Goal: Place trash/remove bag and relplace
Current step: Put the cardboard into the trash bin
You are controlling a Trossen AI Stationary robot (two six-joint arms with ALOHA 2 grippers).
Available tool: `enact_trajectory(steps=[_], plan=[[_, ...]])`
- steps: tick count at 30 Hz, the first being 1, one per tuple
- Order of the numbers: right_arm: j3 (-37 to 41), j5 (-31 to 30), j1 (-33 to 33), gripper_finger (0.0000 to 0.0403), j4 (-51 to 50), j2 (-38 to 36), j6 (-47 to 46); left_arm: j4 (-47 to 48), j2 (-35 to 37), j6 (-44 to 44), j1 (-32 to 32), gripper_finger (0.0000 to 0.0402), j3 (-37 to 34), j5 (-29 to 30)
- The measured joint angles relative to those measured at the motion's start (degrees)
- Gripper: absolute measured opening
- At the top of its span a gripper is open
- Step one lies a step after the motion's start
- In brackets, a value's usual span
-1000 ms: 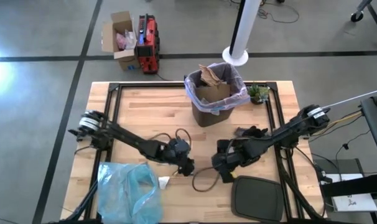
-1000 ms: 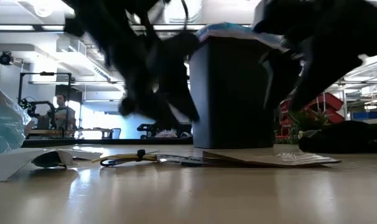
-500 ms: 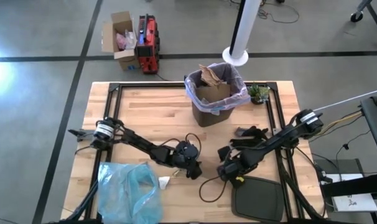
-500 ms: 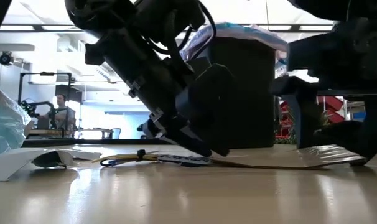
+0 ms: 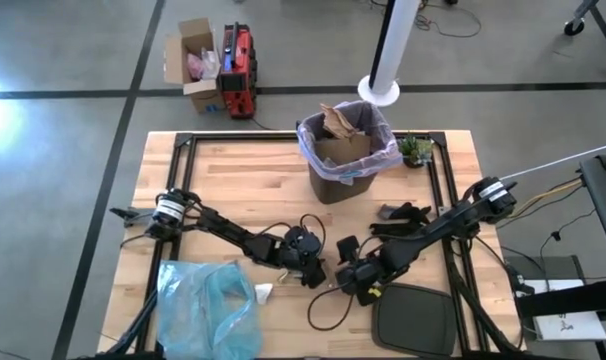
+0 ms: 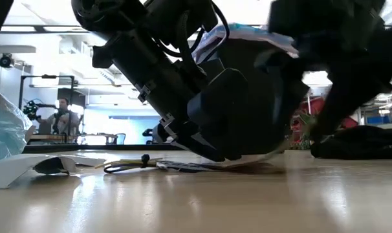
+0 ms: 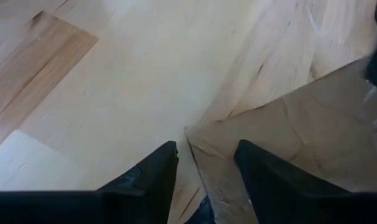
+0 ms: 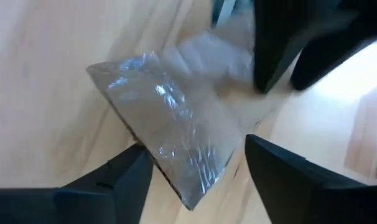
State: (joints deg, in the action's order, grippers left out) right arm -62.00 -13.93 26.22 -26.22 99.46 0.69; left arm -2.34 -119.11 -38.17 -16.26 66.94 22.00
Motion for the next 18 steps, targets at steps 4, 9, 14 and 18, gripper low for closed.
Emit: enact_trajectory(steps=[4, 9, 14, 18], plan=[[-0.8, 0.3, 0.0, 0.0155, 0.3, 0.0, 0.4, -0.8, 0.0, 0.2, 0.0, 0.0151, 0.0, 0.0], [-2.3, 1.1, 0.0, 0.004, -1.2, 0.0, -1.1, -1.1, 1.4, 2.7, 0.0, 0.0143, -0.1, -0.4], [-5.3, 1.7, -0.3, 0.0011, -4.4, -0.3, -4.3, 0.4, 5.6, 7.5, 0.0, 0.0143, -0.4, -0.3], [-10.3, 1.7, -0.4, 0.0003, -11.8, -2.0, -5.8, 4.5, 11.2, 9.3, 0.1, 0.0153, -0.3, 0.6]])
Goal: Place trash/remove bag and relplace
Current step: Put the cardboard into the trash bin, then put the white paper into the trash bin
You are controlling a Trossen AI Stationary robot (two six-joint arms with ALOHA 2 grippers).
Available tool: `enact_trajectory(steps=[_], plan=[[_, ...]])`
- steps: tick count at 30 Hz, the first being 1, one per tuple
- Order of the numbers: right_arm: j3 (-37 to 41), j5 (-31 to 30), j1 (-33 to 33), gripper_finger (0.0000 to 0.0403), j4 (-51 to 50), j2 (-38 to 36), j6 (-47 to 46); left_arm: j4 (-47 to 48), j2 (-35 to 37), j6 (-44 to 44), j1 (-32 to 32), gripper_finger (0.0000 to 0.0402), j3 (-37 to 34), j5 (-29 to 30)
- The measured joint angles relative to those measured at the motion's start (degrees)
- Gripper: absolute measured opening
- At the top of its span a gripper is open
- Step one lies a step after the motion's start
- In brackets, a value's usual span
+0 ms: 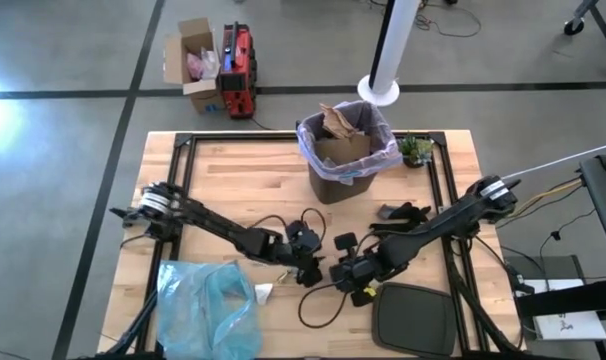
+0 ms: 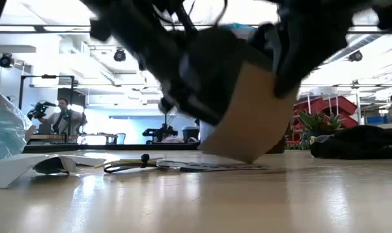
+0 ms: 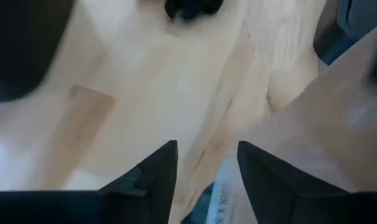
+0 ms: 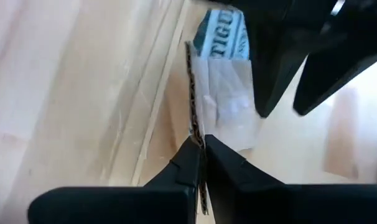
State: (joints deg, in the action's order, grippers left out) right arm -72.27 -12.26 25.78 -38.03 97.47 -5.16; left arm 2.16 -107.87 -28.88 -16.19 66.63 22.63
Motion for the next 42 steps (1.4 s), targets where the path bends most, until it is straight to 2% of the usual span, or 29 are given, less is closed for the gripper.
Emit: enact_trajectory(steps=[4, 7, 15, 19, 22, 26, 28, 33, 36, 42], plan=[[-5.8, -0.2, 0.1, 0.0001, -6.1, -4.7, -3.7, 5.6, 6.1, 2.9, 0.0, 0.0167, -1.0, 2.7], [-8.2, -3.4, 0.1, 0.0001, -9.1, -8.9, -6.5, 8.4, 10.7, 3.3, 0.0, 0.0178, -2.6, 5.8], [-10.7, -19.5, -1.9, 0.0001, -12.6, -21.5, -14.0, 8.4, 18.7, 0.9, -0.7, 0.0199, -8.9, 7.8], [-12.1, -32.1, -5.1, 0.0, -10.4, -26.9, -17.8, 5.4, 18.5, 2.3, -2.8, 0.019, -11.0, 7.1], [-12.6, -36.8, -10.7, 0.0, -7.9, -29.6, -22.0, 2.9, 17.0, 3.1, -4.5, 0.0177, -11.5, 7.2], [-12.5, -36.8, -20.1, 0.0, -8.5, -31.1, -30.5, -0.6, 14.1, 3.0, -6.0, 0.0161, -11.6, 7.2], [-12.5, -35.7, -24.5, 0.0, -8.4, -31.0, -31.7, -2.9, 12.5, 2.9, -6.4, 0.0158, -11.4, 7.3], [-12.4, -25.8, -33.3, 0.0, -9.5, -29.2, -32.0, -5.2, 8.5, 2.3, -6.8, 0.017, -10.4, 7.5], [-12.4, -21.0, -36.5, 0.0009, -11.9, -27.7, -32.9, -5.0, 6.6, 2.3, -6.9, 0.019, -9.9, 6.9], [-12.3, -20.7, -38.6, 0.0055, -13.6, -26.8, -28.7, -4.8, 5.3, 1.3, -7.3, 0.0232, -9.3, 6.8]])
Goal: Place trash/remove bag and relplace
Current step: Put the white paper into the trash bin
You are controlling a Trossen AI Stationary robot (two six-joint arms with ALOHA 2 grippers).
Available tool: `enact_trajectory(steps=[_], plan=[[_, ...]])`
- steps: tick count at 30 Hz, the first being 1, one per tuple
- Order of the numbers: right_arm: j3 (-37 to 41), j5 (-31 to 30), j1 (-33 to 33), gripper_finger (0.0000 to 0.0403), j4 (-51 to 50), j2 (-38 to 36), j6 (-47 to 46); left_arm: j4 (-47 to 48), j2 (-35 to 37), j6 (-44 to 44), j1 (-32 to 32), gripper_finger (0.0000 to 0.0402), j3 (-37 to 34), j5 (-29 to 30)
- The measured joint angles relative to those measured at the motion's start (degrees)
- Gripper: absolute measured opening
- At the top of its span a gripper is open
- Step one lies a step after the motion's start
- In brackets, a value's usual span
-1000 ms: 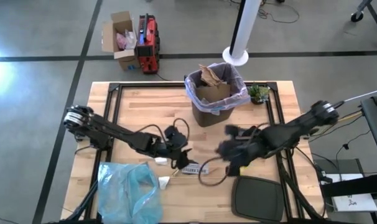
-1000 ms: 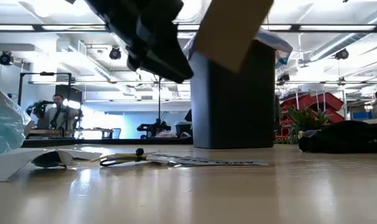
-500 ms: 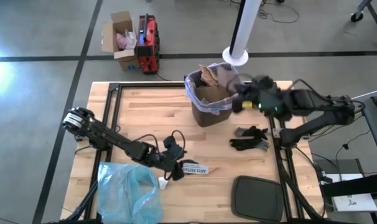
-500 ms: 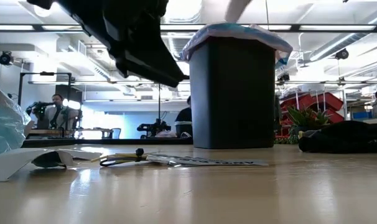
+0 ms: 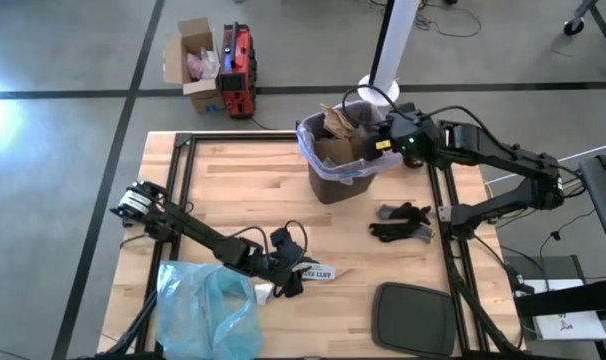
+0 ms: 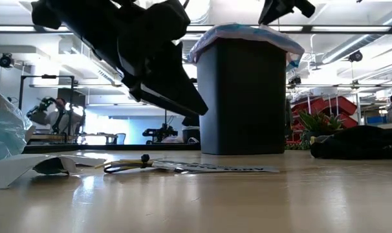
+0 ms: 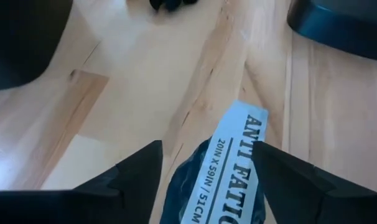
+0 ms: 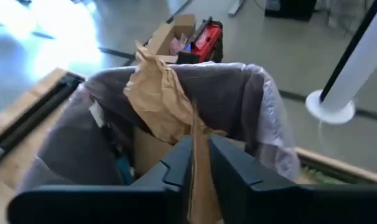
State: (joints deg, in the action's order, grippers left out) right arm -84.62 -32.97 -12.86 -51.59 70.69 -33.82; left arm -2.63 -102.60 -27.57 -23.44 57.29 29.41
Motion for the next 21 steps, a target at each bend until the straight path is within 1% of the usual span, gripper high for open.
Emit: enact_trajectory(steps=[5, 6, 12, 16, 21], plan=[[0.0, 0.4, 0.1, 0.0081, 1.0, 0.4, 5.3, 0.0, -0.1, -0.4, 0.0, 0.0256, 0.0, 0.0], [0.0, 1.3, 0.0, 0.0085, 0.9, 0.5, 6.4, 0.0, -0.1, -0.4, 0.0, 0.026, 0.0, 0.0], [-0.1, 3.0, 0.9, 0.0118, 1.0, -0.5, 13.5, 0.1, 0.0, 0.2, 0.0, 0.0276, 0.0, -0.5], [-0.1, 3.0, 4.1, 0.0157, 3.3, -2.3, 16.9, 0.5, 0.3, 0.1, -0.8, 0.0281, 0.0, -3.3], [-0.1, 2.9, 10.5, 0.0209, 9.3, -4.8, 20.4, 1.5, 0.3, 0.1, -1.8, 0.0277, 0.0, -4.6]])
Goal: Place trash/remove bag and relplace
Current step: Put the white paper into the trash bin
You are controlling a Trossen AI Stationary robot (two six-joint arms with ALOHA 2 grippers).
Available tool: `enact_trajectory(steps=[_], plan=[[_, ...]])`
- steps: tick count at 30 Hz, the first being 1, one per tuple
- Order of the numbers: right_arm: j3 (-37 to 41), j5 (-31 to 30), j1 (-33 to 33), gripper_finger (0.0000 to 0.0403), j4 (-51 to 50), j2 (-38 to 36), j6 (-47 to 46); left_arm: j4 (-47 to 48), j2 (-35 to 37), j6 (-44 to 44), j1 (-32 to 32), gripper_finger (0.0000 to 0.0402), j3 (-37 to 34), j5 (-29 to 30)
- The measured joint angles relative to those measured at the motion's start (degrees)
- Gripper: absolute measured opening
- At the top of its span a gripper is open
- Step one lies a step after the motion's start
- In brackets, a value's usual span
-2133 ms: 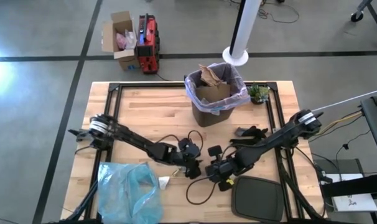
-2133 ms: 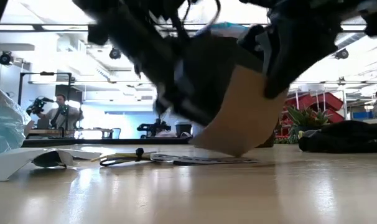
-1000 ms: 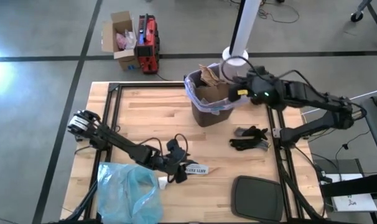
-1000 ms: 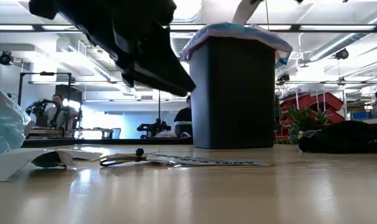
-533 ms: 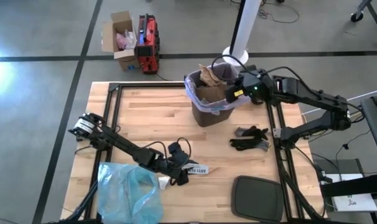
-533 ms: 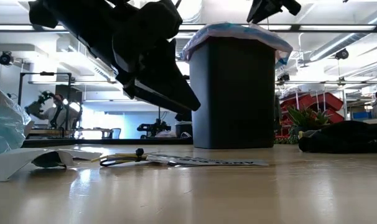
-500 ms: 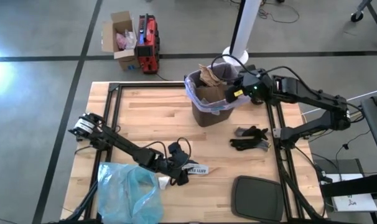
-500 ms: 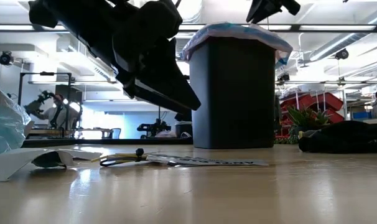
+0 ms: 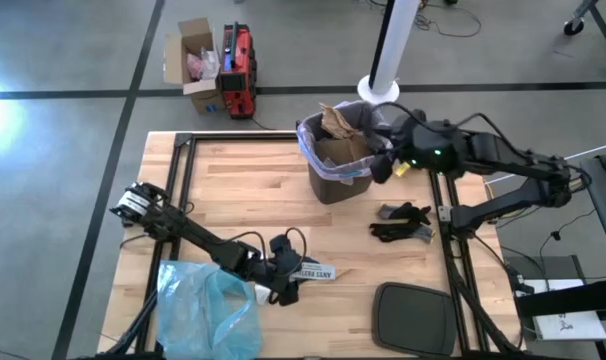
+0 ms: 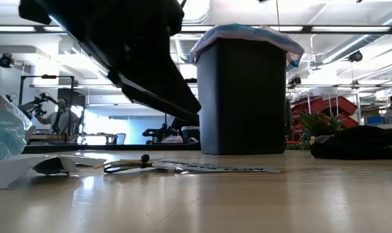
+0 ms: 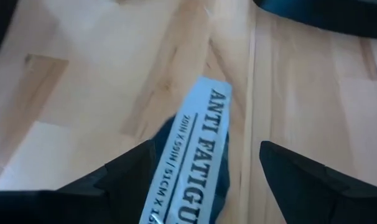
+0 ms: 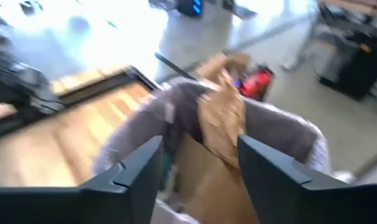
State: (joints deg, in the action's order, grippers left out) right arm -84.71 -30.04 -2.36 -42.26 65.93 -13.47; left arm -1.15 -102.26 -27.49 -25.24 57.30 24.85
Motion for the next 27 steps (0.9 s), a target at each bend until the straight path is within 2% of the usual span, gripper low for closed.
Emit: enact_trajectory(steps=[6, 11, 21, 24, 27], plan=[[0.0, 1.5, 10.3, 0.0259, 6.1, -0.9, 4.0, 2.8, -2.1, -1.6, 0.2, 0.0272, -0.2, -1.8], [0.0, 1.6, 16.5, 0.0292, 7.1, -0.6, 2.8, 2.4, -5.2, -1.6, 0.2, 0.0268, -0.1, -1.7], [0.0, 1.6, 21.1, 0.0347, 7.0, -0.5, 0.5, 0.0, -10.6, -4.6, 0.8, 0.0252, 0.2, -0.7], [0.0, 1.6, 21.9, 0.0348, 7.0, -0.5, 0.0, 0.1, -11.6, -4.5, 0.8, 0.0229, 0.2, -1.5], [0.0, 1.6, 22.8, 0.0348, 7.1, -0.5, 0.2, 0.1, -12.5, -4.6, 0.8, 0.0177, 0.2, -2.0]])
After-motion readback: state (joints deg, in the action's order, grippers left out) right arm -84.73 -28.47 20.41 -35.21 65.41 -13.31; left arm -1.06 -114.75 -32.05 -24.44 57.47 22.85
